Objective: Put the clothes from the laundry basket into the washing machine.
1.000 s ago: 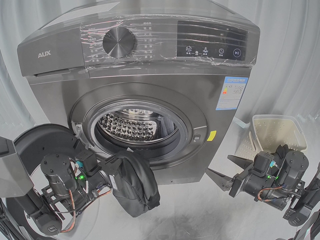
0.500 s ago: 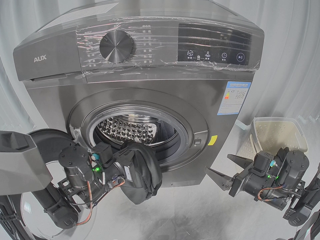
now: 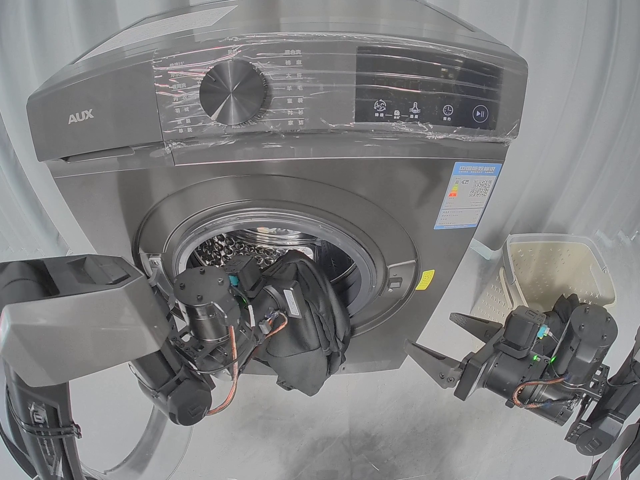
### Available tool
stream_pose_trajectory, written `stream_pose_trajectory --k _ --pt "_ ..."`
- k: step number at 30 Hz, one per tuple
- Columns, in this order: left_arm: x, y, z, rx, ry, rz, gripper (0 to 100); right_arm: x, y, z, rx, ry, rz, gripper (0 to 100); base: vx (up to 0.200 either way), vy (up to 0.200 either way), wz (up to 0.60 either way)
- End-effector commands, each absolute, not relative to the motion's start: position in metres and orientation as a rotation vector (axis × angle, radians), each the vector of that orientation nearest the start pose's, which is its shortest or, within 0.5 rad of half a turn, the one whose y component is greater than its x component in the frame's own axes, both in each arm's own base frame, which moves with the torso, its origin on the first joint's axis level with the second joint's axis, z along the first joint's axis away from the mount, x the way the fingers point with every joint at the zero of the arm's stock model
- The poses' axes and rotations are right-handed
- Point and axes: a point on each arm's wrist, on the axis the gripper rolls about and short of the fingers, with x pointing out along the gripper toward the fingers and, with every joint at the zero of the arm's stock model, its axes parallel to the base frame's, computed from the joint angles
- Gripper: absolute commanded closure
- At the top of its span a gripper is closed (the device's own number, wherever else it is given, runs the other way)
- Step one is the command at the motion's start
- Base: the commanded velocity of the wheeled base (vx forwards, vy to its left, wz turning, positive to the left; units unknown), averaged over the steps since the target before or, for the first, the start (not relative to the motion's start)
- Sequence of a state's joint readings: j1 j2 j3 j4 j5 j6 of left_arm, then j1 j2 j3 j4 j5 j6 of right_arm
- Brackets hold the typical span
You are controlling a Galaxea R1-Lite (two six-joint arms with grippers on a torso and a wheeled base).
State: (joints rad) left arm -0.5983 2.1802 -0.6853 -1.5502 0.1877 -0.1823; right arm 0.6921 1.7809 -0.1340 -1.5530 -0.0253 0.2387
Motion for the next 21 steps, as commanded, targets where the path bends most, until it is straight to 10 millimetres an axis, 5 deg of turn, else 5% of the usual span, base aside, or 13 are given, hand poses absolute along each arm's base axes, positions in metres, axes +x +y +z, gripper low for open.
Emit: stream_pose_trajectory --k 1,12,21 --pt "0.324 -0.208 0.061 -0.202 -0.002 -0.389 100 0.174 0.146 0.104 0.196 0.171 0.66 0 0.0 0.0 0.0" --pt "0.375 -0.198 0.04 -0.212 -0.054 -0.318 100 0.173 0.147 0.102 0.193 0.181 0.666 0 0.0 0.0 0.0" --pt "0.4 -0.209 0.029 -0.216 -0.065 -0.33 100 0.173 0.147 0.102 0.195 0.181 0.666 0 0.0 0.0 0.0"
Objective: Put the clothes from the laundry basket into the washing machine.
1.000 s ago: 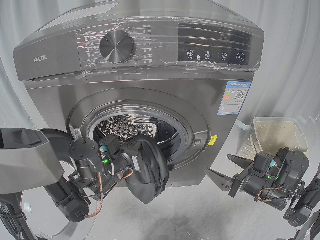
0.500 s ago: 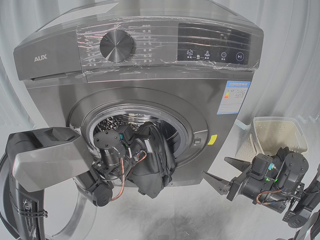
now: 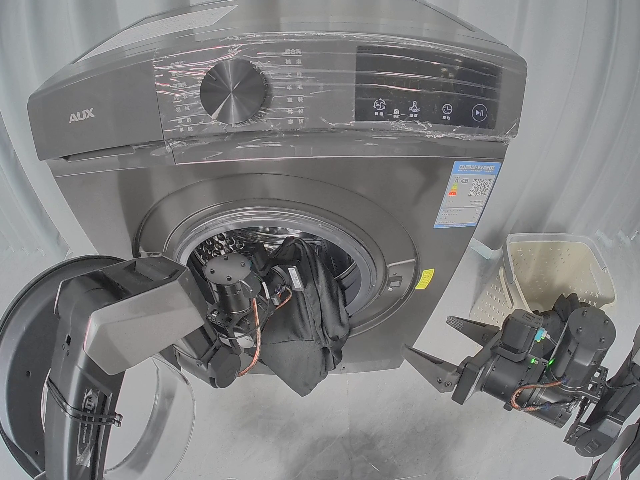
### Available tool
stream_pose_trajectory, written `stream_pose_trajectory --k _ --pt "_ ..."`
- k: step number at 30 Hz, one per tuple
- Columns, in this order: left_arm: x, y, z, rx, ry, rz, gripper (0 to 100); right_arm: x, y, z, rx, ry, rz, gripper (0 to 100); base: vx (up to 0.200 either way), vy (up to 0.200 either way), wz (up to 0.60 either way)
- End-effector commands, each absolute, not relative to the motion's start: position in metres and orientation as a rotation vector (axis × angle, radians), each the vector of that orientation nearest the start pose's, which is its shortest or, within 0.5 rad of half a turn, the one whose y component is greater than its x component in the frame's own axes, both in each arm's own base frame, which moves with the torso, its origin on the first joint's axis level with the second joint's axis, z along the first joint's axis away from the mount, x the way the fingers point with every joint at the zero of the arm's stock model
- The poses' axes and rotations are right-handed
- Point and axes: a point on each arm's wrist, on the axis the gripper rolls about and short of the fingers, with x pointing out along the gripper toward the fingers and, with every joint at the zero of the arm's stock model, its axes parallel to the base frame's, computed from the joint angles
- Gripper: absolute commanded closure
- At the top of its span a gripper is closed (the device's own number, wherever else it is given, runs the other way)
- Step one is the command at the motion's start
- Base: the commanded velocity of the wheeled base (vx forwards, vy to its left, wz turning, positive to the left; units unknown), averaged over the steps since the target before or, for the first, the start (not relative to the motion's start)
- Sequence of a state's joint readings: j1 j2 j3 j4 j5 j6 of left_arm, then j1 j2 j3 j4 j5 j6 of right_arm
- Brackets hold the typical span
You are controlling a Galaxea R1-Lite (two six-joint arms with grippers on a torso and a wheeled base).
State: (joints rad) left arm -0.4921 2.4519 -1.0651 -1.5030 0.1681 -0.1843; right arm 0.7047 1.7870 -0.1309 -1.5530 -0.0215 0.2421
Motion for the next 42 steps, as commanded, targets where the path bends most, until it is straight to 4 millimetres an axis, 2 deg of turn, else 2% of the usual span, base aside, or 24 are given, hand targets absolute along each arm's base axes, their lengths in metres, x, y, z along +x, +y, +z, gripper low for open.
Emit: stream_pose_trajectory --k 1,6,17,28,29,38,42 --pt "0.405 -0.212 0.026 -0.216 -0.065 -0.33 100 0.173 0.147 0.101 0.194 0.183 0.667 0 0.0 0.0 0.0" --pt "0.423 -0.219 0.023 -0.214 -0.05 -0.323 100 0.173 0.147 0.101 0.194 0.183 0.667 0 0.0 0.0 0.0" --pt "0.462 -0.211 0.027 -0.217 -0.072 -0.257 100 0.174 0.146 0.102 0.195 0.182 0.668 0 0.0 0.0 0.0" --pt "0.465 -0.206 0.026 -0.217 -0.076 -0.246 100 0.174 0.147 0.102 0.196 0.18 0.666 0 0.0 0.0 0.0" --pt "0.465 -0.206 0.025 -0.217 -0.076 -0.246 0 0.174 0.147 0.102 0.196 0.18 0.666 0 0.0 0.0 0.0" --pt "0.46 -0.208 0.028 -0.221 -0.081 -0.253 0 0.175 0.146 0.102 0.196 0.176 0.662 0 0.0 0.0 0.0" --pt "0.444 -0.204 0.029 -0.19 -0.002 -0.27 0 0.175 0.145 0.103 0.198 0.172 0.661 0 0.0 0.0 0.0"
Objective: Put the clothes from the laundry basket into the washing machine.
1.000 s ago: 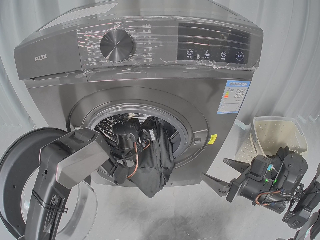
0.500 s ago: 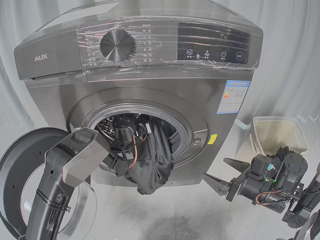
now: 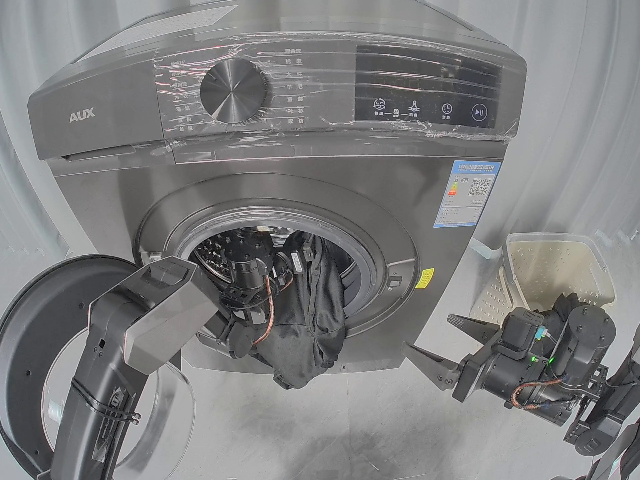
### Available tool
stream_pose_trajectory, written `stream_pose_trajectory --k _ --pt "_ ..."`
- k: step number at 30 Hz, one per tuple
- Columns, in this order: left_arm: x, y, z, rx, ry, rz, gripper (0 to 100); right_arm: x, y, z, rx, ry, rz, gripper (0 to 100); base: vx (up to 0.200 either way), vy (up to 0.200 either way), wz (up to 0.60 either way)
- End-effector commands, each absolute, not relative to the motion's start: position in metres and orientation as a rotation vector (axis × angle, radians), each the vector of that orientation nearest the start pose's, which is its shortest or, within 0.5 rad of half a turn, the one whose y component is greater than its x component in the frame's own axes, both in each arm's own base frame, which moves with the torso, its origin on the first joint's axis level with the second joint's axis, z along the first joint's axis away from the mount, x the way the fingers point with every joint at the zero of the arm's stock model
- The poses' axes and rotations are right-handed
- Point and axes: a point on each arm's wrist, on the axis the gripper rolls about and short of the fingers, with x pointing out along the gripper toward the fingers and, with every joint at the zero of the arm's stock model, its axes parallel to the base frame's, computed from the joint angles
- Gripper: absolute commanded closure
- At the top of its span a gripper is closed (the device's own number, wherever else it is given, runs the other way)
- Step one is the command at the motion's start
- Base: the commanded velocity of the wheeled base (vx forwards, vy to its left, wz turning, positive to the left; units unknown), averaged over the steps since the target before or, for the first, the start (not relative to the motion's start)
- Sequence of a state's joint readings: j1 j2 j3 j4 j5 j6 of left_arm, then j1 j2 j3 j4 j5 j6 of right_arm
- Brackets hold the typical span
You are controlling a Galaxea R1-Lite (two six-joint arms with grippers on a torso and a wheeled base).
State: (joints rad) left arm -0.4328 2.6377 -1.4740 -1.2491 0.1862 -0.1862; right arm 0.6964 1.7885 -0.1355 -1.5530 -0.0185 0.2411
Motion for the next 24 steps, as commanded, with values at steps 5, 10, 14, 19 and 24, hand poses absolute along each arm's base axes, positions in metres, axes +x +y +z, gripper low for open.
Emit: stream_pose_trajectory --k 5,10,14,19,24 --pt "0.422 -0.205 0.022 -0.157 0.104 -0.33 0 0.175 0.145 0.103 0.198 0.172 0.661 0 0.0 0.0 0.0" --pt "0.416 -0.209 0.016 -0.148 0.131 -0.349 0 0.175 0.146 0.103 0.197 0.17 0.663 0 0.0 0.0 0.0" --pt "0.41 -0.213 0.009 -0.138 0.162 -0.369 0 0.175 0.146 0.103 0.197 0.173 0.663 0 0.0 0.0 0.0" --pt "0.391 -0.214 -0.003 -0.096 0.279 -0.406 0 0.175 0.147 0.103 0.197 0.174 0.666 0 0.0 0.0 0.0" --pt "0.382 -0.214 -0.01 -0.067 0.352 -0.44 0 0.174 0.147 0.103 0.196 0.174 0.669 0 0.0 0.0 0.0"
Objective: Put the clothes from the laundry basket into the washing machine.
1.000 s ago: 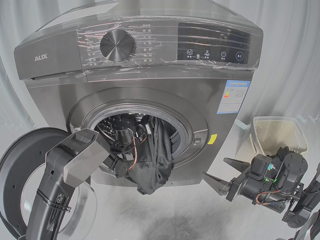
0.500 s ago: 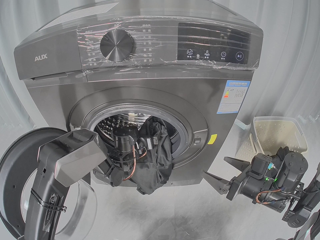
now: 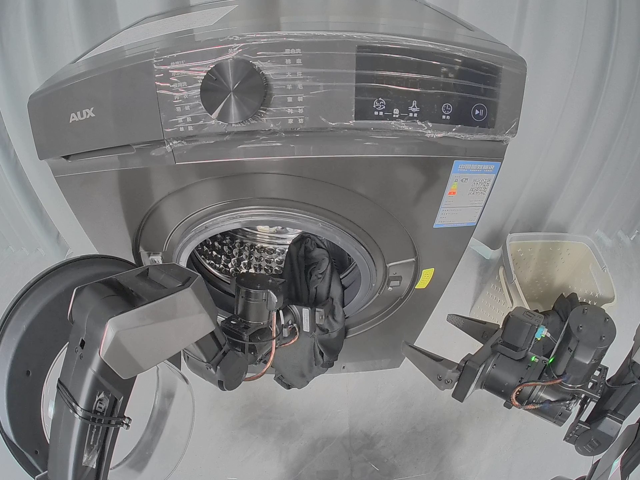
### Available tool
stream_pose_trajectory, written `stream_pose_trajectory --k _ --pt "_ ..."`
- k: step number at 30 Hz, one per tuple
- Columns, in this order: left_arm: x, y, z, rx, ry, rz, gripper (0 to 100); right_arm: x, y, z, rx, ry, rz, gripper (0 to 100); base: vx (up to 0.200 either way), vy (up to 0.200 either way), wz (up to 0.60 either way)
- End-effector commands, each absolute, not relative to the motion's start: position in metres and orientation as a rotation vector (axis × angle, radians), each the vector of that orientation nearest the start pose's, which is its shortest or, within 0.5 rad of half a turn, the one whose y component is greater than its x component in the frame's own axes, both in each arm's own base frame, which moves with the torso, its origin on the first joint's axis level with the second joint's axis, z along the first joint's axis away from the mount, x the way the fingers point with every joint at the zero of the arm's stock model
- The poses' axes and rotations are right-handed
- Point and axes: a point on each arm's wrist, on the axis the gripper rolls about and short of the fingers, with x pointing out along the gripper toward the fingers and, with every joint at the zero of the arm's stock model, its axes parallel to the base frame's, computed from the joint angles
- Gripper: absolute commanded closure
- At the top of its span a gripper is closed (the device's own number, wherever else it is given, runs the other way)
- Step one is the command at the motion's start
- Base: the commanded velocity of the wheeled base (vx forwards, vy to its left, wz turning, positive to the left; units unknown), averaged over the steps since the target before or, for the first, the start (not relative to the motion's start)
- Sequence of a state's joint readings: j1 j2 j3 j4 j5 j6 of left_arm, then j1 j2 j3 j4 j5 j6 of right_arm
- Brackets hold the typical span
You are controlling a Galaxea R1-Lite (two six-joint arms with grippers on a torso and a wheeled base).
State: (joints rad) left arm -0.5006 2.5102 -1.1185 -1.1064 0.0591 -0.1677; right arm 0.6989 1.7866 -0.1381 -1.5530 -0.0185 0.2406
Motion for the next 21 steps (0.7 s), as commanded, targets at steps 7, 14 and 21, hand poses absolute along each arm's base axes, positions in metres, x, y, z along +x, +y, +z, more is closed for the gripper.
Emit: stream_pose_trajectory --k 7,14,21 --pt "0.384 -0.213 -0.024 -0.044 0.394 -0.434 0 0.174 0.148 0.103 0.196 0.176 0.672 0 0.0 0.0 0.0" --pt "0.4 -0.213 -0.018 -0.06 0.324 -0.408 100 0.174 0.148 0.103 0.196 0.176 0.672 0 0.0 0.0 0.0" --pt "0.435 -0.199 0.008 -0.107 0.143 -0.274 100 0.174 0.148 0.103 0.197 0.173 0.673 0 0.0 0.0 0.0"
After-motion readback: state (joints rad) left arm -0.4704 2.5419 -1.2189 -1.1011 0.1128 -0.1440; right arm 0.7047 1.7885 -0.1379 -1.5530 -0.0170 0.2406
